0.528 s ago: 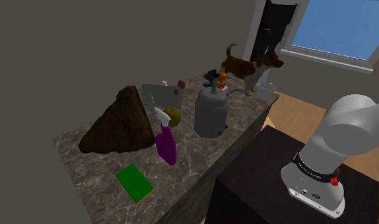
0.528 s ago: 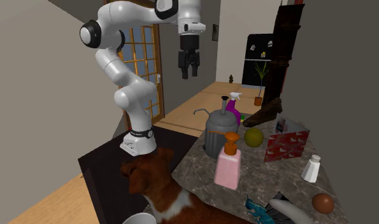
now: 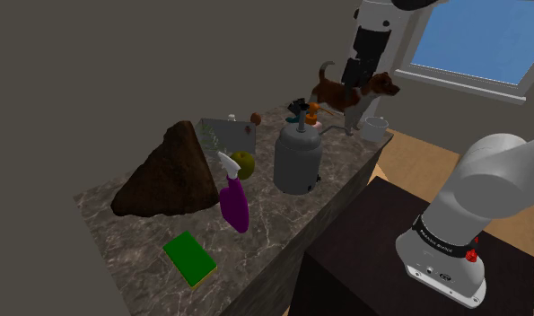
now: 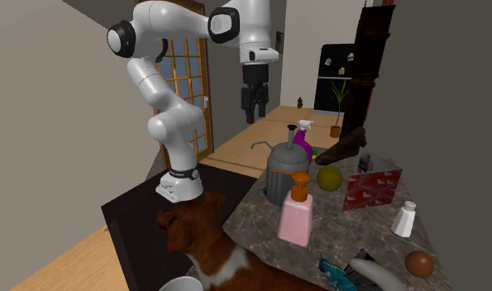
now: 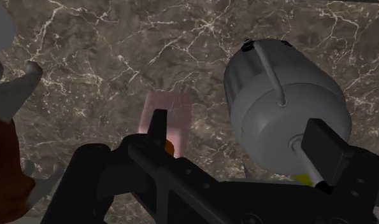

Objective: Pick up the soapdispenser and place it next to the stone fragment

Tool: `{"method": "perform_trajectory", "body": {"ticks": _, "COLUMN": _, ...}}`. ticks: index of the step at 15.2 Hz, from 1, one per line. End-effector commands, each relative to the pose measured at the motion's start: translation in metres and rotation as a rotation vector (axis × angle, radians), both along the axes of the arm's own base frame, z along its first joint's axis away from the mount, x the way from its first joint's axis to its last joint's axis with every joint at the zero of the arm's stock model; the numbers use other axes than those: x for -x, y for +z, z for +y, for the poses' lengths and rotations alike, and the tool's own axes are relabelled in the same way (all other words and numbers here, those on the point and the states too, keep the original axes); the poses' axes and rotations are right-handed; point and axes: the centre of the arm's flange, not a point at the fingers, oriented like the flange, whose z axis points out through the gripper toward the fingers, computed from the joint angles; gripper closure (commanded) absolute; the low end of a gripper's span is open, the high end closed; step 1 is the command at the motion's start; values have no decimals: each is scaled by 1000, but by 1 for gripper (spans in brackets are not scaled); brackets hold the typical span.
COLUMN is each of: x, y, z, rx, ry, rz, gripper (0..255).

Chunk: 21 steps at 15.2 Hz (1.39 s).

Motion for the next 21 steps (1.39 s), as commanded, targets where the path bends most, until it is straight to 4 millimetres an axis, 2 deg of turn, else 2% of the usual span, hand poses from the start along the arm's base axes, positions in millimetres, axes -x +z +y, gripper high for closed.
{"method": "perform_trajectory", "body": {"ticks": 1, "x": -15, "y": -16, "z": -14, "rx": -4, "ry": 3, "rz": -8, "gripper": 0}}
{"method": "perform_trajectory", "body": {"ticks": 11, "x": -97, "y": -98, "z": -74, "rx": -26, "ry": 15, "rz": -37, "gripper": 0}}
{"method": "perform_trajectory", "body": {"ticks": 19, "x": -102, "y": -140, "z": -76, "rx": -27, "ry": 15, "rz": -38, "gripper": 0}}
{"method": "perform_trajectory", "body": {"ticks": 21, "x": -102, "y": -140, "z": -76, "rx": -27, "ry": 15, "rz": -38, "gripper": 0}}
